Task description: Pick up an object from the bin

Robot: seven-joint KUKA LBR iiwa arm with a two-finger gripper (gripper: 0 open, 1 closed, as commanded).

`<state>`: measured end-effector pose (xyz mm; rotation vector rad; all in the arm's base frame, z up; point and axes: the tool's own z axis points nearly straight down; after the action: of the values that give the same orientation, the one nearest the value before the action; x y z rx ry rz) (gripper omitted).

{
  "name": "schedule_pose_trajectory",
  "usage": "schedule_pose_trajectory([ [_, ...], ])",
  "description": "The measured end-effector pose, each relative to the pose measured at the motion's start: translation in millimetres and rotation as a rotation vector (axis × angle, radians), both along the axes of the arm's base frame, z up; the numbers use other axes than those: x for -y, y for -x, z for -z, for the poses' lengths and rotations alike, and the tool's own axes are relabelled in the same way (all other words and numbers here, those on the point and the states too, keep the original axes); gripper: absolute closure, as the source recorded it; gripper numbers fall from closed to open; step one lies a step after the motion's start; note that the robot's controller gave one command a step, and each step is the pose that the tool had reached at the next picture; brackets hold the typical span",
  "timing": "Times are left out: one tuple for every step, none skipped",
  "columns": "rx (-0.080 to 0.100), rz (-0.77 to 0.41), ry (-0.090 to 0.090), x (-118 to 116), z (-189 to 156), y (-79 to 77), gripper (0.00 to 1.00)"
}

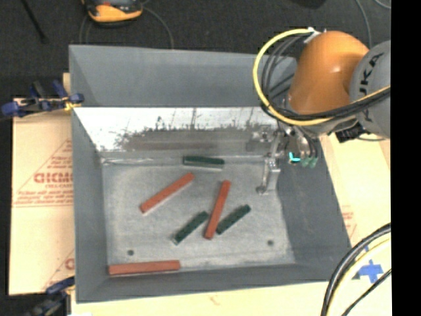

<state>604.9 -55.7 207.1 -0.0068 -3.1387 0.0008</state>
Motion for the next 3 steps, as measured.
schedule_pose_trajectory([
  [0.008,-0.001,0.001,0.0,-4.8,-1.4,0.00],
  [0.011,-0.099,0.001,3.4,38.9,10.7,0.00],
  [0.011,-0.289,0.002,-16.5,105.0,22.9,0.00],
])
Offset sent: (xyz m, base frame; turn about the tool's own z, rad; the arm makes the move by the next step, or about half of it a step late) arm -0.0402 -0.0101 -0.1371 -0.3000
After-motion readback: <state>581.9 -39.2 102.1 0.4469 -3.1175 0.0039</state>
